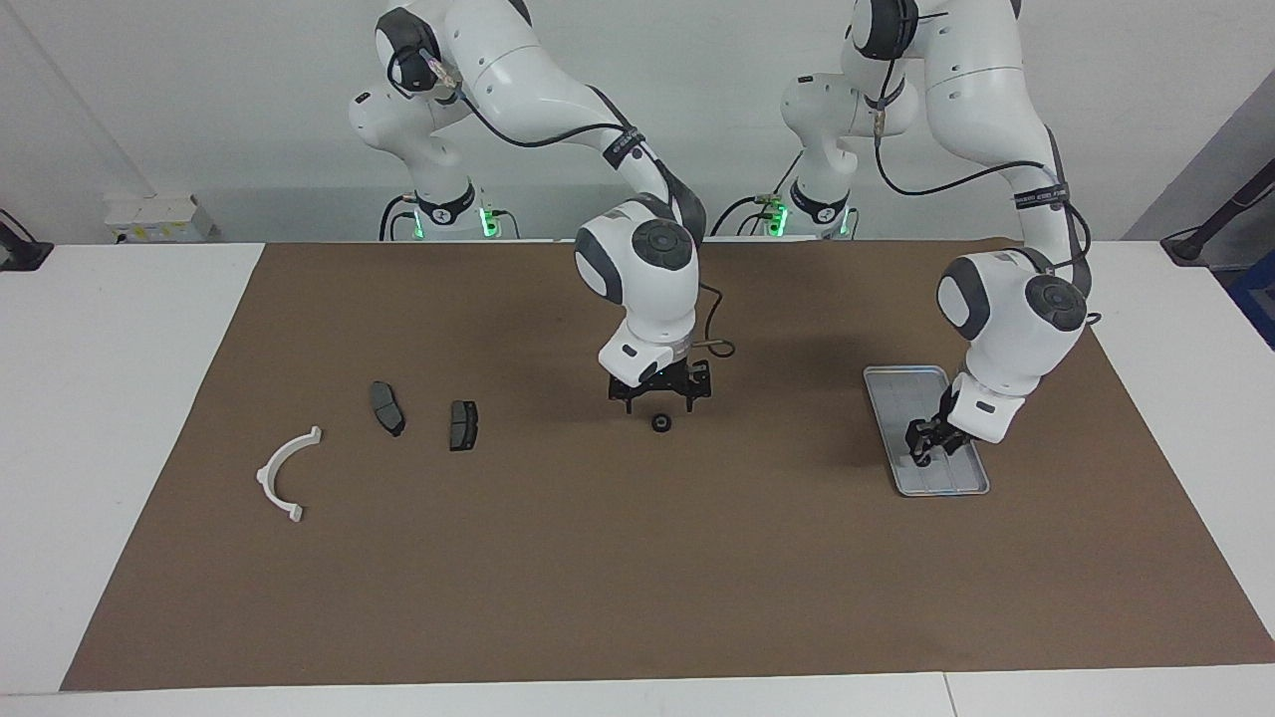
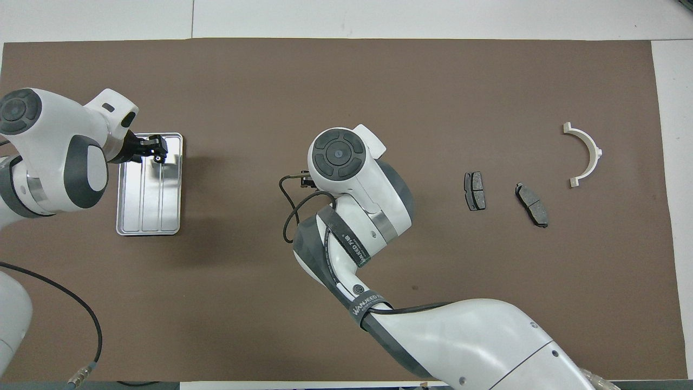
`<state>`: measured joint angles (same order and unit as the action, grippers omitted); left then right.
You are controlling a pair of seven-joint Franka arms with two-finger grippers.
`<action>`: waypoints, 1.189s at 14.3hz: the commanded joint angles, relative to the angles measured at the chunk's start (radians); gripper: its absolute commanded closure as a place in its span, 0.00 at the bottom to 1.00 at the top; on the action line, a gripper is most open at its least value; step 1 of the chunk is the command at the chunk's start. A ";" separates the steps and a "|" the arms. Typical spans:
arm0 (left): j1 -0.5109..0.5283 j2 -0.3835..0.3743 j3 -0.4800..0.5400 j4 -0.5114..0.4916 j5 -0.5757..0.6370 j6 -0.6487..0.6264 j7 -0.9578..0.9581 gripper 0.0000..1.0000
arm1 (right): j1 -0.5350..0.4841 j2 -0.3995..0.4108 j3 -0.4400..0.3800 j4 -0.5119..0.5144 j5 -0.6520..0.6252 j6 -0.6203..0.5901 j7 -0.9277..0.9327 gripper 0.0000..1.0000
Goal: Place bearing gear from tray to pile
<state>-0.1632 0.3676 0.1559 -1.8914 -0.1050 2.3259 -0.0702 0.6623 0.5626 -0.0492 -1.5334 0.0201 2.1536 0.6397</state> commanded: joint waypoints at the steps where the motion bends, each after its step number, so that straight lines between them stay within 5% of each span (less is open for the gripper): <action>1: 0.005 -0.013 -0.006 -0.044 -0.019 0.044 0.020 0.37 | -0.003 0.022 -0.001 0.024 -0.011 0.029 0.014 0.00; 17: 0.001 0.008 -0.004 -0.049 -0.019 0.062 0.038 0.45 | -0.003 0.020 0.003 -0.054 0.009 0.071 -0.011 0.00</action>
<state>-0.1641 0.3782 0.1488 -1.9229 -0.1051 2.3596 -0.0573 0.6608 0.5978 -0.0519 -1.5653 0.0205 2.2090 0.6396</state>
